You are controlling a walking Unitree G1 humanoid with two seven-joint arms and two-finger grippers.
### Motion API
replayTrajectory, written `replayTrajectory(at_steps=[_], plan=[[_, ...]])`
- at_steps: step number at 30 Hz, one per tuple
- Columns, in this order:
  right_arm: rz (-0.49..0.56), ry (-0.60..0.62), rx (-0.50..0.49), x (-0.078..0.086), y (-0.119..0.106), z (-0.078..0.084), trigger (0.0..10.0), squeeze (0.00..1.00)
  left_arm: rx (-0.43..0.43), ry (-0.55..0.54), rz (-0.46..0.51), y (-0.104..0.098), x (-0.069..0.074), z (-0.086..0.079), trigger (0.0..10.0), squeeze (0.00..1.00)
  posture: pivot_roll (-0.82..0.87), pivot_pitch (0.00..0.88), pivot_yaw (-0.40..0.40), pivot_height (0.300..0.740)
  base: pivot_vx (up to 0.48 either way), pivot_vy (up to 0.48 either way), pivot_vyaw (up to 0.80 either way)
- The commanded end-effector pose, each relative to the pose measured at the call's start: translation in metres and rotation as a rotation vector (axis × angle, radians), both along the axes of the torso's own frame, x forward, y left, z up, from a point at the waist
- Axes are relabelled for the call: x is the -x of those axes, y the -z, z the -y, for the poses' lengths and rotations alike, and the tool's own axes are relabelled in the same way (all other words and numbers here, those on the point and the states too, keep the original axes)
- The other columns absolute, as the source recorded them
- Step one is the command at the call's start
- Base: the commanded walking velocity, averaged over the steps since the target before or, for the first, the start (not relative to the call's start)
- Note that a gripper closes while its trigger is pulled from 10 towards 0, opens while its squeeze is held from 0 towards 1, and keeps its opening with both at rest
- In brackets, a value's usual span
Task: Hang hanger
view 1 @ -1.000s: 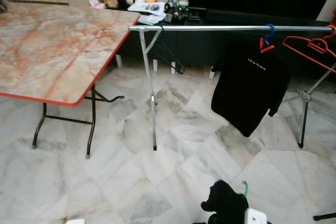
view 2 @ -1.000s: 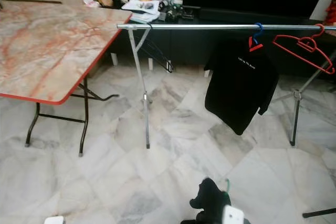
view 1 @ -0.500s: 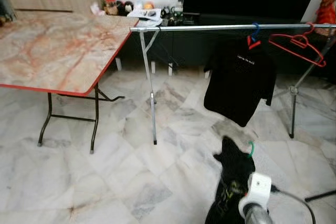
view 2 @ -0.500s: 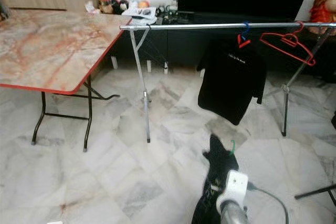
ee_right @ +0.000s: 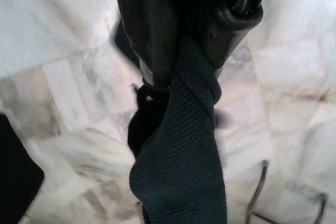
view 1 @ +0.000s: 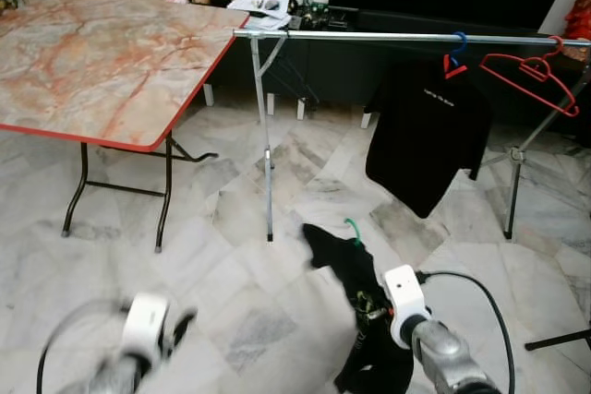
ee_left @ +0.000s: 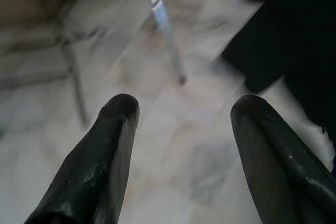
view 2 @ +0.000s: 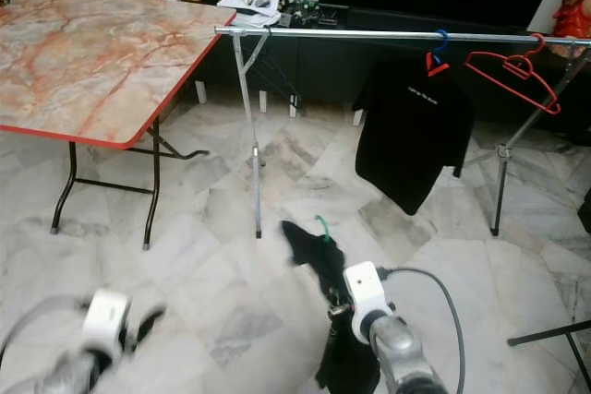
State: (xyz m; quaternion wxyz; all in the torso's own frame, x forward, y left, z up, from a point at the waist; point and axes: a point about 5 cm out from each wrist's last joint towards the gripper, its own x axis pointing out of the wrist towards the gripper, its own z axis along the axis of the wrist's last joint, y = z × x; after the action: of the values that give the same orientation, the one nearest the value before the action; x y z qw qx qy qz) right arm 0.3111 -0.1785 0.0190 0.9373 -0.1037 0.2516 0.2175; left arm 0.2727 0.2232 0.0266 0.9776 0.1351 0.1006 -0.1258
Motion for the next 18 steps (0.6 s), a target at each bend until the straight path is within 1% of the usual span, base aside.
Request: replayTrajectory(at_steps=[1, 2, 4, 5, 6, 7, 9, 11, 14, 15, 16, 18], plan=[[0.031, -0.121, 0.02, -0.011, -0.016, -0.002, 10.0, 0.0, -0.056, 0.125, -0.086, 0.015, 0.013, 0.008, 10.0, 0.0, 0.1, 0.051, -0.068, 0.74, 0.0, 0.0, 0.0], [0.029, -0.201, 0.018, -0.012, -0.021, -0.004, 10.0, 0.0, -0.098, 0.207, -0.103, 0.015, 0.013, 0.012, 10.0, 0.0, 0.1, 0.054, -0.072, 0.74, 0.0, 0.0, 0.0], [0.025, -0.279, 0.022, -0.013, -0.025, -0.006, 10.0, 0.0, -0.139, 0.28, -0.124, 0.015, 0.014, 0.015, 10.0, 0.0, 0.1, 0.056, -0.073, 0.74, 0.0, 0.0, 0.0], [0.002, -0.407, 0.02, -0.012, -0.03, -0.009, 10.0, 0.0, -0.208, 0.388, -0.157, 0.016, 0.017, 0.019, 10.0, 0.0, 0.1, 0.064, -0.077, 0.74, 0.0, 0.0, 0.0], [-0.007, -0.462, 0.032, -0.011, -0.032, -0.009, 10.0, 0.0, -0.229, 0.425, -0.172, 0.017, 0.018, 0.021, 10.0, 0.0, 0.1, 0.063, -0.081, 0.74, 0.0, 0.0, 0.0], [-0.023, -0.535, 0.066, -0.01, -0.034, -0.007, 10.0, 0.0, -0.251, 0.463, -0.193, 0.017, 0.02, 0.022, 10.0, 0.0, 0.1, 0.063, -0.081, 0.74, 0.0, 0.0, 0.0], [-0.048, -0.601, 0.087, -0.009, -0.036, -0.005, 10.0, 0.0, -0.26, 0.486, -0.2, 0.016, 0.019, 0.023, 10.0, 0.0, 0.1, 0.063, -0.085, 0.74, 0.0, 0.0, 0.0], [-0.052, -0.644, 0.1, -0.009, -0.039, -0.004, 10.0, 0.0, -0.251, 0.492, -0.205, 0.016, 0.018, 0.024, 10.0, 0.0, 0.11, 0.061, -0.087, 0.74, 0.0, 0.0, 0.0], [-0.076, -0.817, 0.053, -0.007, -0.052, -0.009, 10.0, 0.0, -0.231, 0.471, -0.192, 0.012, 0.011, 0.025, 10.0, 0.0, 0.1, 0.061, -0.09, 0.74, 0.0, 0.0, 0.0], [-0.076, -0.817, 0.053, -0.007, -0.052, -0.009, 10.0, 0.0, -0.231, 0.471, -0.192, 0.012, 0.011, 0.025, 10.0, 0.0, 0.1, 0.061, -0.09, 0.74, 0.0, 0.0, 0.0], [-0.076, -0.855, 0.05, -0.006, -0.055, -0.01, 10.0, 0.0, -0.224, 0.466, -0.186, 0.01, 0.009, 0.026, 10.0, 0.0, 0.1, 0.064, -0.094, 0.74, 0.0, 0.0, 0.0], [-0.067, -0.885, 0.062, -0.006, -0.058, -0.011, 10.0, 0.0, -0.224, 0.469, -0.193, 0.009, 0.007, 0.029, 10.0, 0.0, 0.1, 0.062, -0.095, 0.74, 0.0, 0.0, 0.0]])
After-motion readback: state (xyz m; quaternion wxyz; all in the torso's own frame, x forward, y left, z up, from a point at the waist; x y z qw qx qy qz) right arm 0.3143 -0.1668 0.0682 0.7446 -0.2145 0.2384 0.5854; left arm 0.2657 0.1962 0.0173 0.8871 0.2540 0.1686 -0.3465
